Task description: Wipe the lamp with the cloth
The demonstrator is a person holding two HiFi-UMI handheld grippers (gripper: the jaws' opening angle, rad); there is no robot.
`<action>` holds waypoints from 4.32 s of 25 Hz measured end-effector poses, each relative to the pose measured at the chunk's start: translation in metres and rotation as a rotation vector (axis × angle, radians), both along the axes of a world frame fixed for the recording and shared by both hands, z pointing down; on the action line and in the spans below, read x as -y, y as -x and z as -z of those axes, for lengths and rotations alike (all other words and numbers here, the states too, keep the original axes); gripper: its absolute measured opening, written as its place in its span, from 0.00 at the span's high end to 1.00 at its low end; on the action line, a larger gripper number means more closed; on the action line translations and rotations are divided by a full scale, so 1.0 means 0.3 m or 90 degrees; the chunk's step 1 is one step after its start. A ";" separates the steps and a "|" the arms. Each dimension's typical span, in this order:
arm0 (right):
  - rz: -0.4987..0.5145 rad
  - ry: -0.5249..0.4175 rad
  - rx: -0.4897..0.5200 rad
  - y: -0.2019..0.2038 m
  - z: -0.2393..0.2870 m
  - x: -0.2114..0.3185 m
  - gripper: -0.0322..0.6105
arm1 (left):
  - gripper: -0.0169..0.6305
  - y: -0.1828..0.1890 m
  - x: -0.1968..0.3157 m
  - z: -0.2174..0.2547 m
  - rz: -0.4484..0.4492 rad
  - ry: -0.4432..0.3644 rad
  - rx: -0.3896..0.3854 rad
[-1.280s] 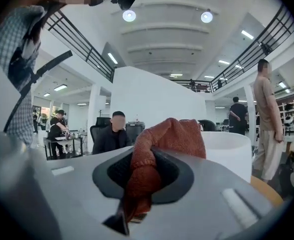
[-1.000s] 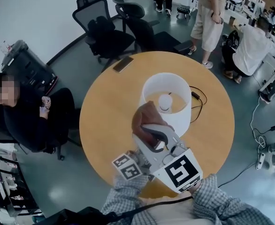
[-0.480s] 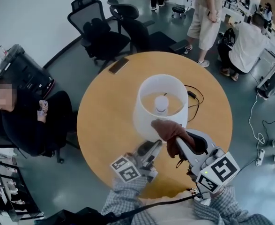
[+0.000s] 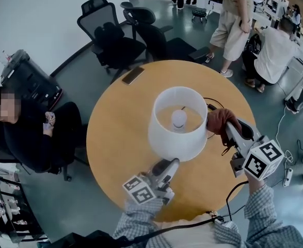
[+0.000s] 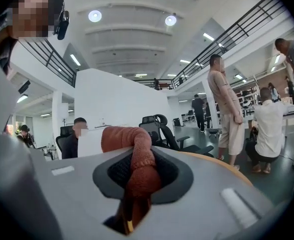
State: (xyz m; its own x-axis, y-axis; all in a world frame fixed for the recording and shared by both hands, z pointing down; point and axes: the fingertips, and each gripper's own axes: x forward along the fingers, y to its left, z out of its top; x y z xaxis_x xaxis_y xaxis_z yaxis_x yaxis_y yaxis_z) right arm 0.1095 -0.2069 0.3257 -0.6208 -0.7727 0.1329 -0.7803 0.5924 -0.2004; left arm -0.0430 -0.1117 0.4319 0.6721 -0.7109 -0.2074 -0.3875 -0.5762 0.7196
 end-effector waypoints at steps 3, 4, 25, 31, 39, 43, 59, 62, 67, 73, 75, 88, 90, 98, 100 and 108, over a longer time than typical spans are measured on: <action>0.020 -0.021 -0.025 0.033 0.032 0.090 0.86 | 0.75 0.002 0.005 0.001 -0.001 0.001 0.001; 0.026 -0.030 -0.039 0.042 0.043 0.121 0.86 | 0.75 0.002 0.008 0.003 0.000 0.001 0.001; 0.557 -0.046 -0.176 0.601 0.019 0.408 0.86 | 0.75 -0.018 -0.002 0.014 0.009 0.009 0.006; 0.702 -0.005 -0.182 0.764 -0.021 0.373 0.86 | 0.76 -0.035 0.003 0.016 0.021 0.014 0.005; 0.663 0.008 -0.161 0.745 -0.059 0.400 0.85 | 0.76 -0.024 0.004 0.006 0.021 0.010 0.013; 0.578 -0.007 -0.161 0.634 -0.066 0.455 0.85 | 0.77 -0.027 0.015 0.004 0.023 0.005 0.006; 0.323 0.013 0.037 0.142 -0.135 0.112 0.85 | 0.77 -0.028 0.014 -0.001 0.003 0.006 0.007; 0.296 0.026 0.056 0.121 -0.187 0.017 0.85 | 0.78 -0.025 0.010 -0.002 0.000 0.006 0.008; 0.264 0.035 0.095 0.137 -0.219 -0.073 0.85 | 0.78 -0.026 0.016 -0.003 -0.003 0.009 0.009; 0.139 0.023 0.061 0.060 -0.297 -0.089 0.85 | 0.78 -0.032 0.008 -0.004 -0.007 0.013 0.013; 0.107 0.034 0.018 0.040 -0.383 -0.096 0.85 | 0.78 -0.031 0.010 -0.005 -0.008 0.013 0.014; 0.092 0.044 0.056 0.322 -0.622 -0.054 0.85 | 0.78 -0.046 0.007 0.000 -0.021 0.023 0.025; 0.100 0.032 0.048 0.374 -0.631 -0.025 0.85 | 0.78 -0.053 0.006 0.003 -0.022 0.025 0.027; 0.139 0.113 -0.082 0.423 -0.859 -0.051 0.85 | 0.78 -0.054 -0.006 0.008 -0.024 0.022 0.028; 0.147 0.130 -0.115 0.427 -0.919 -0.060 0.85 | 0.78 -0.055 0.001 0.004 -0.022 0.023 0.026; 0.143 0.156 -0.158 0.431 -0.982 -0.070 0.85 | 0.78 -0.043 0.009 0.000 -0.021 0.024 0.028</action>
